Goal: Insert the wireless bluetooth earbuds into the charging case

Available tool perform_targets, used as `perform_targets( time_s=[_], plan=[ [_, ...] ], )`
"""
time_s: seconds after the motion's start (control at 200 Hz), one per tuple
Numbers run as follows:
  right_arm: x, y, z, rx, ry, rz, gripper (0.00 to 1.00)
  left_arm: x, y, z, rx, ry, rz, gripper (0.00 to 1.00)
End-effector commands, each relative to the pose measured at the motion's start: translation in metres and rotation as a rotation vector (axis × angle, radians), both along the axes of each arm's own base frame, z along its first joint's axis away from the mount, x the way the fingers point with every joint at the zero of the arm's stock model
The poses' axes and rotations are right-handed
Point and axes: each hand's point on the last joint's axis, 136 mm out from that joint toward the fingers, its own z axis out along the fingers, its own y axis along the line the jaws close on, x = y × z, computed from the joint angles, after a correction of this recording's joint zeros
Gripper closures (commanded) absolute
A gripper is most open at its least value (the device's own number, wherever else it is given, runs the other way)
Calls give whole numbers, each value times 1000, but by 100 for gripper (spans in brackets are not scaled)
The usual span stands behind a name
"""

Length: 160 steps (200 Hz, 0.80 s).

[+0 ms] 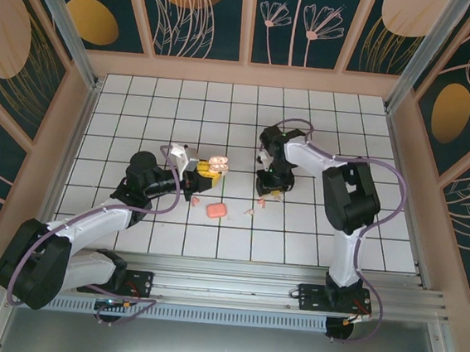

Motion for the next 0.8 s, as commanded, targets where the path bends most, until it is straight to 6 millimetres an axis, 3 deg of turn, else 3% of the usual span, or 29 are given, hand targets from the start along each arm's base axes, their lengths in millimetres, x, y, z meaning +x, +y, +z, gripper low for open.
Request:
perform_targets(
  time_s=[0.0,0.15,0.26,0.465,0.591,0.796],
  plan=[
    [-4,1,35,48,-37,-116,62,-1,0,11,-10,-46,-1,82],
    [-20,-7,38,68,-18,-281,60,-2,0,12,-11,-49,-2,82],
    [-24,-19,34,52,-41,-291,59,-3,-1,11,-10,-48,-12,82],
    [1,-37,38,-21,-103,-142,57,-4,-2,10,-2,-48,-22,82],
    [18,-28,35,44,-102,-122,56,-3,0,10,-7,-48,-6,82],
    [25,-18,15,81,-62,-78,55,-1,-2,9,8,-53,-15,82]
  ],
)
